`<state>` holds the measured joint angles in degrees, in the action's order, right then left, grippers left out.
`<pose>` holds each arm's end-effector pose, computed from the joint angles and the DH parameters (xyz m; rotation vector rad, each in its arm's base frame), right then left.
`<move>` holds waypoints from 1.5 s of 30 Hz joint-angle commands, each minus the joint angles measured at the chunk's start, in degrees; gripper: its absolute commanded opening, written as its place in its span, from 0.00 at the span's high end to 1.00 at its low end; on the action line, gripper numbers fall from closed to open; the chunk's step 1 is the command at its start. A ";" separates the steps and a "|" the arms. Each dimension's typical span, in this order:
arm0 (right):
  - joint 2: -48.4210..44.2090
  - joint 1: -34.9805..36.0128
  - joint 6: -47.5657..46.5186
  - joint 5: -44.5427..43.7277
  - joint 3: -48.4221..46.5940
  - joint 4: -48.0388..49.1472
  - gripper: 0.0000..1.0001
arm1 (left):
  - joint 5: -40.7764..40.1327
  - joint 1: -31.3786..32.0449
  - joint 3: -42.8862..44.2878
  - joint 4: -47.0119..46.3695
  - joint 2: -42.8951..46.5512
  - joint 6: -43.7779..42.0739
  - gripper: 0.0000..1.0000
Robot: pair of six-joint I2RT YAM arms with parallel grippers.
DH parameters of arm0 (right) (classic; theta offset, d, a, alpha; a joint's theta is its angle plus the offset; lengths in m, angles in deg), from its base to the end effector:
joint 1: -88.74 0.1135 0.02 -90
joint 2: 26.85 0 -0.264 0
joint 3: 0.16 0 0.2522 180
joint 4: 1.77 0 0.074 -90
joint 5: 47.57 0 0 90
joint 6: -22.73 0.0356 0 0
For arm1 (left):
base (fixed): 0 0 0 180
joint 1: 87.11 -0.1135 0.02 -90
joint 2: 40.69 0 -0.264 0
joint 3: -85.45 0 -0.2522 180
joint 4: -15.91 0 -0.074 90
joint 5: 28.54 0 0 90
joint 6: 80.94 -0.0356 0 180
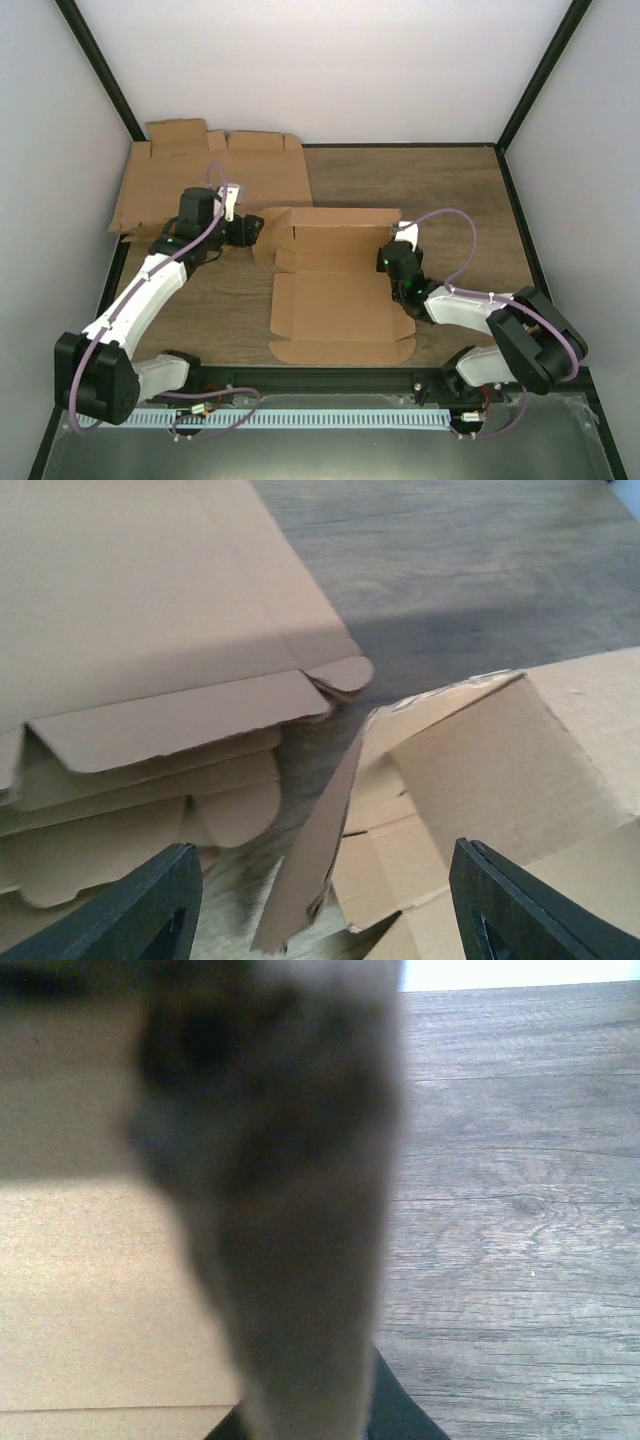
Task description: Fold the paper box
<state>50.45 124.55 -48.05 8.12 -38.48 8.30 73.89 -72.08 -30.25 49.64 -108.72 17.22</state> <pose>0.2133 0.1291 0.1624 0.0702 1.9803 -0.0023 0.2484 -0.0746 0.2758 0.2548 2.2319 -0.4618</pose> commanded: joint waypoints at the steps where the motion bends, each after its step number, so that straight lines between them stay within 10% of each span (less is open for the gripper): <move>1: 0.15 -0.17 0.09 -0.26 -2.22 -0.29 0.99 | 7.69 -0.09 0.30 -1.97 -0.57 -3.60 0.31; 14: 1.35 -0.22 4.67 -0.23 -3.74 -4.22 0.98 | 7.89 0.58 1.51 0.70 -4.41 -2.66 0.95; 45: 0.28 3.56 5.87 1.02 -0.10 1.45 0.88 | 12.95 12.77 -1.32 -3.89 -0.52 9.12 0.94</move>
<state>52.04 126.54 -42.19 5.11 -39.90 6.70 80.84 -61.11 -29.59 50.84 -110.03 22.60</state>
